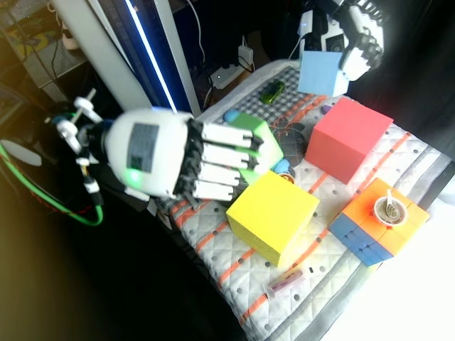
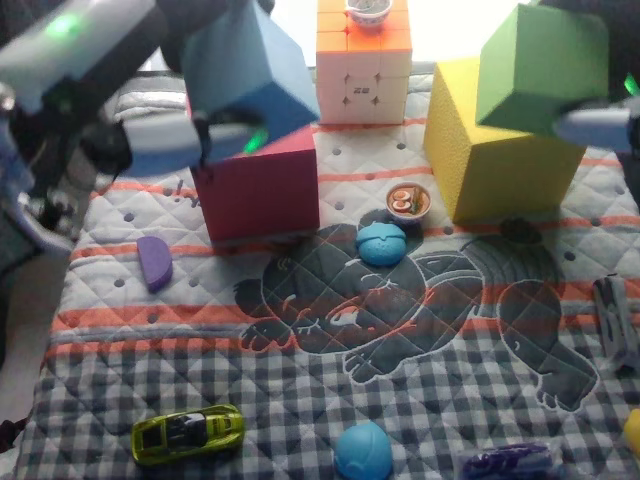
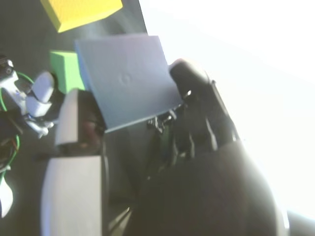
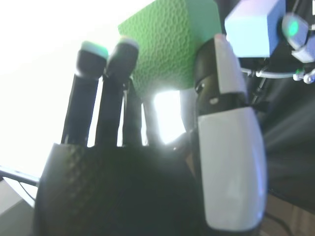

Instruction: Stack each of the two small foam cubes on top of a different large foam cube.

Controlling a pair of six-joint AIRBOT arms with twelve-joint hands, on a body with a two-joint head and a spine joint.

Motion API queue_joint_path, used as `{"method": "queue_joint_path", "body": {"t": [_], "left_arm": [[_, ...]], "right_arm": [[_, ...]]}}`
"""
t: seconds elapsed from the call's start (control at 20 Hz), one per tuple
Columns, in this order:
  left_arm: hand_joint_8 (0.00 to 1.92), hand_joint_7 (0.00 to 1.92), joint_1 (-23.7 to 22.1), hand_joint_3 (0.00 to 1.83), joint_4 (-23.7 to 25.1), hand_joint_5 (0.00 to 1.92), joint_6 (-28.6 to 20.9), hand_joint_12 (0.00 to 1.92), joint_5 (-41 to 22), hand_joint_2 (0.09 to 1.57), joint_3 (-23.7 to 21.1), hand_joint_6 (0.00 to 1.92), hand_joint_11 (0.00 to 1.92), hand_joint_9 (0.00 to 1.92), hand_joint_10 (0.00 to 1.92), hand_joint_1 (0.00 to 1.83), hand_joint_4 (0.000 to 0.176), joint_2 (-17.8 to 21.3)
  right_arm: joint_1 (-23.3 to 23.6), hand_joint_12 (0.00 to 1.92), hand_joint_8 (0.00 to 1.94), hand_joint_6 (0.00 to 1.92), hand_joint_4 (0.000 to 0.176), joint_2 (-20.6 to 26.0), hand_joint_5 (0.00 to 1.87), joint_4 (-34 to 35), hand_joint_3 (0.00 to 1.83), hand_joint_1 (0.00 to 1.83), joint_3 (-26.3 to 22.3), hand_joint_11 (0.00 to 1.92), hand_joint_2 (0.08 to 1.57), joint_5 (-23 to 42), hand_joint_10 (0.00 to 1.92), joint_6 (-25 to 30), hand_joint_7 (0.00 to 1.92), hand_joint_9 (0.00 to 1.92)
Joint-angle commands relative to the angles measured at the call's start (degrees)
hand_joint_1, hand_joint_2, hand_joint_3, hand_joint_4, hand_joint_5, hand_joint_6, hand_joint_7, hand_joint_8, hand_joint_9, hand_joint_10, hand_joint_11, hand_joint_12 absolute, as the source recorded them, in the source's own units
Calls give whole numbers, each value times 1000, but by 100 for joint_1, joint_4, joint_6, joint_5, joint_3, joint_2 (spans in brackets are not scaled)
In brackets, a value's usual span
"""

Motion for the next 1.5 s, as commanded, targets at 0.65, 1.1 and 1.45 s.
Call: {"method": "queue_joint_path", "body": {"t": [0.65,1.1,1.45], "left_arm": [[435,245,-468,0,-847,276,487,1870,706,1204,866,594,28,112,1106,1115,0,-539],[0,0,-404,0,-1045,34,786,631,724,1160,871,4,0,0,1,812,150,-603],[0,0,-222,0,-1062,0,787,0,200,1150,625,0,0,0,0,819,142,-339]], "right_arm": [[582,1921,1515,1373,0,-478,313,598,0,1269,703,454,1280,-692,1569,25,670,470],[583,1767,364,531,0,-505,0,598,1,890,702,0,1167,-778,915,25,47,0],[583,1030,0,0,57,-403,0,601,0,686,436,0,1114,-398,19,25,0,0]]}}
